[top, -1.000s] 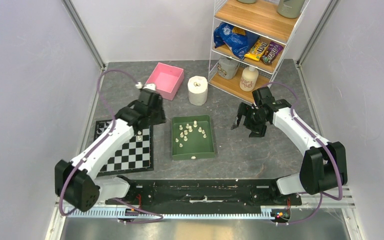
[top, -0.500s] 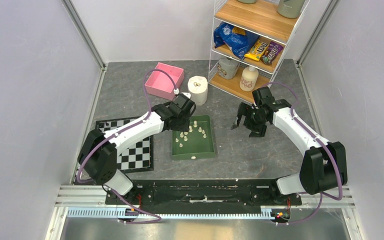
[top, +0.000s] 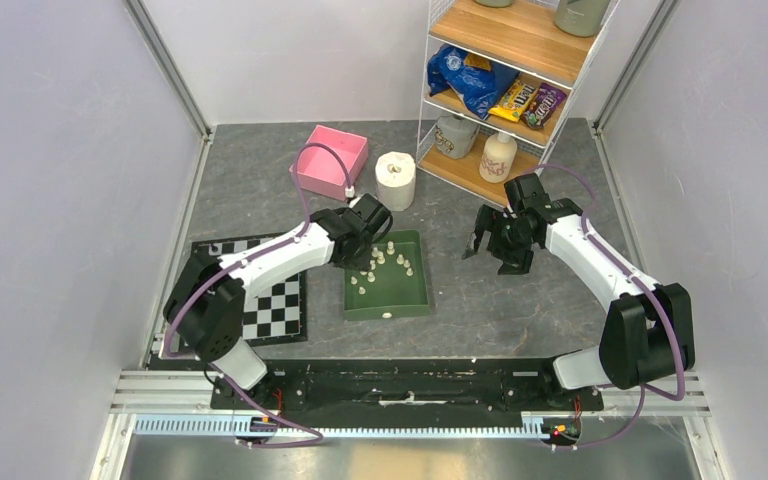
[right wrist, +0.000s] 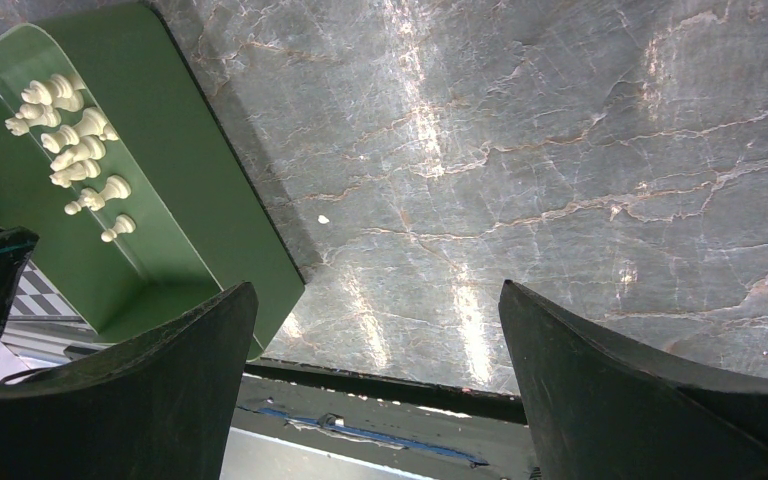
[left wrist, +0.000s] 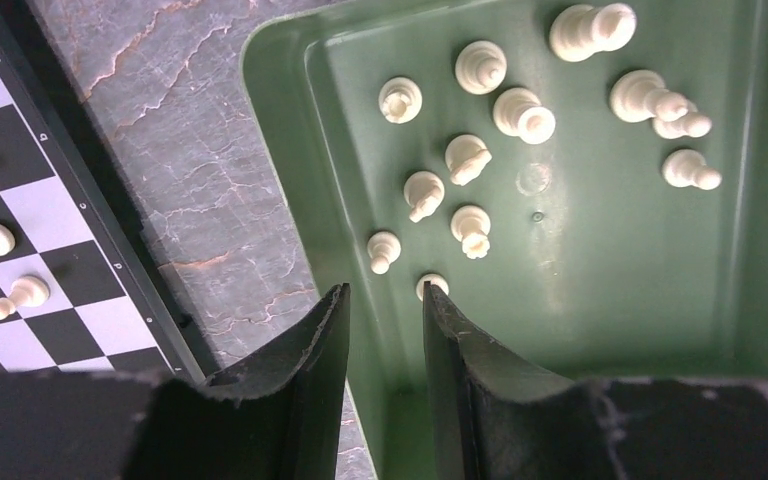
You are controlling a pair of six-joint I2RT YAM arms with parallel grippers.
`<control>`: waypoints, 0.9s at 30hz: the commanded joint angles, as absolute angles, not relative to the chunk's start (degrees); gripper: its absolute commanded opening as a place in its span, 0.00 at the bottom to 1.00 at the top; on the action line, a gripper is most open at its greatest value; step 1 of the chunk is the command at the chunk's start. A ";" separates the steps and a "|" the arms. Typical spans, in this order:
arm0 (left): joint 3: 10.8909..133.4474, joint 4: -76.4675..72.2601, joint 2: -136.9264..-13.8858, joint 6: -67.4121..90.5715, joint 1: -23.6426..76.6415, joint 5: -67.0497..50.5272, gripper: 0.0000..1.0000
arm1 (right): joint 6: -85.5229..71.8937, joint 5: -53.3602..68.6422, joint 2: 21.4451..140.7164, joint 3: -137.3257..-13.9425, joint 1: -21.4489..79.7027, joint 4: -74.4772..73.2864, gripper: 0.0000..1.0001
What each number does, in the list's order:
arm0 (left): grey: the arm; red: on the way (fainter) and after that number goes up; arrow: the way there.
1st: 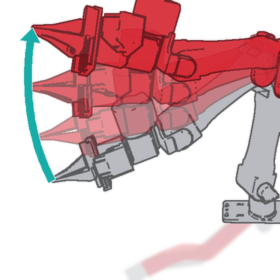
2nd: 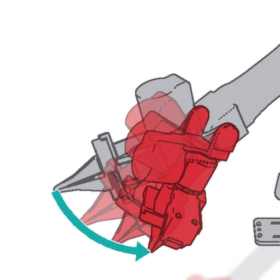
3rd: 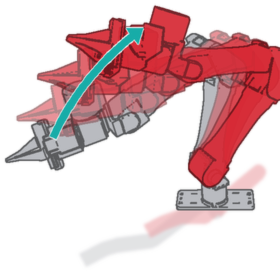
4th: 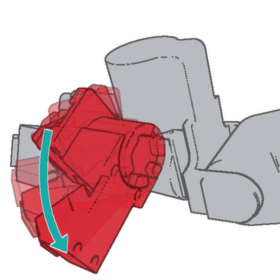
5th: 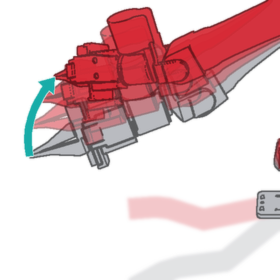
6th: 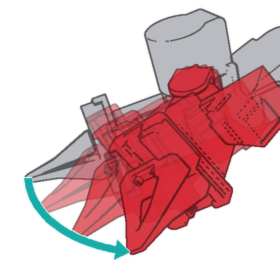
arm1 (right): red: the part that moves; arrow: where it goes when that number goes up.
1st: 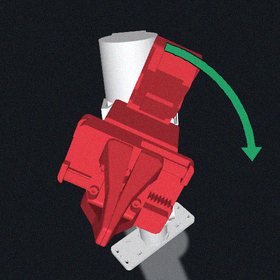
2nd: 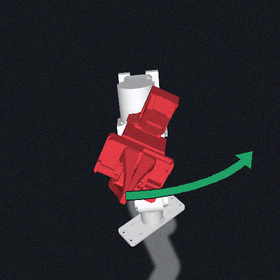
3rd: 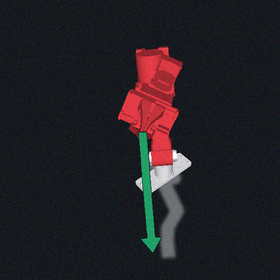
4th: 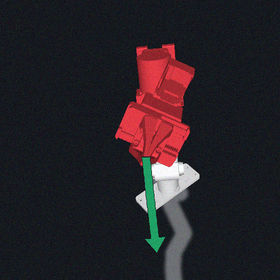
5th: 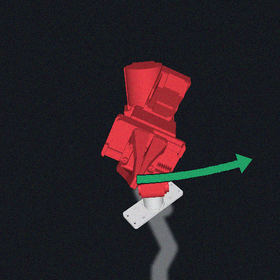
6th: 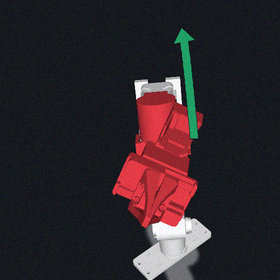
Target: Set up the chess pieces on the board
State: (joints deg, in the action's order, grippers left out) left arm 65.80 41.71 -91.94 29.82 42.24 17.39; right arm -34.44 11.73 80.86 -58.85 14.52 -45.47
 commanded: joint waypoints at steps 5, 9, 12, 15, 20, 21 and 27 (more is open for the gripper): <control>66.48 42.80 -93.46 24.49 41.11 16.23 0.40 | -33.61 11.43 79.90 -58.39 14.57 -44.47 0.99; 67.27 42.71 -94.47 20.69 39.78 13.68 0.39 | -33.66 11.34 79.89 -58.14 14.58 -44.47 0.99; 67.81 42.00 -94.79 17.71 39.39 12.03 0.39 | -33.56 11.27 79.90 -58.18 14.59 -44.47 0.99; 68.78 41.74 -94.96 15.55 39.38 10.68 0.37 | -33.56 11.23 79.96 -58.20 14.55 -44.49 0.99; 70.22 41.75 -94.53 13.19 39.38 9.81 0.37 | -33.62 11.24 79.90 -58.26 14.59 -44.47 0.99; 70.22 41.75 -94.39 12.42 39.38 9.76 0.37 | -33.58 11.19 79.82 -58.19 14.55 -44.47 0.99; 70.31 43.56 -94.78 6.83 39.30 9.39 0.35 | -33.73 11.25 79.80 -58.01 14.59 -44.47 0.99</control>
